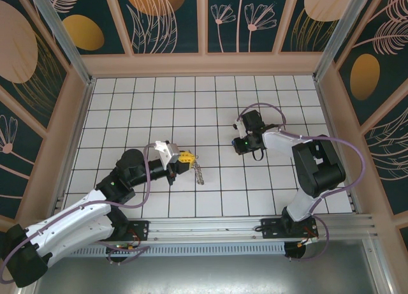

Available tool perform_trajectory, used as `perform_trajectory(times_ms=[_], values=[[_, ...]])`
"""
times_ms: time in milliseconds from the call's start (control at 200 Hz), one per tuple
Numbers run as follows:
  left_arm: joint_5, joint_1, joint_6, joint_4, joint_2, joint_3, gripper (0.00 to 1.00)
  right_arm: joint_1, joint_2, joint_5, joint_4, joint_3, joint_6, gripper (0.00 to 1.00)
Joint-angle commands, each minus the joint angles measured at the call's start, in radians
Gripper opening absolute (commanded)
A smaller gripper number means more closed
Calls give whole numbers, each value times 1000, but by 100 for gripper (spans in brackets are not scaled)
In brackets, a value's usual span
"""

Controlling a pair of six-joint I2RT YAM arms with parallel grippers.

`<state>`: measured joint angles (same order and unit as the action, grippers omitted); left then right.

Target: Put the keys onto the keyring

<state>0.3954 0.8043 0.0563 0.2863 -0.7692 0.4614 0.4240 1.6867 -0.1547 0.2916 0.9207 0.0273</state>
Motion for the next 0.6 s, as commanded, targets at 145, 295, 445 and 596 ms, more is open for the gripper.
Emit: perform_trajectory(times_ms=[145,295,445,596], values=[[8,1,15,21,19,15,0,10,-16,23,7,-9,7,12],[7,1,13,18,17,19,0,9,-30,26,7,-11,20,10],[3,0,14,7,16,26,0,9,-70,6,-16,-22,44,4],[-2,1,19,-15,16,41,0,13,-142,-18,-32,-33,81,0]])
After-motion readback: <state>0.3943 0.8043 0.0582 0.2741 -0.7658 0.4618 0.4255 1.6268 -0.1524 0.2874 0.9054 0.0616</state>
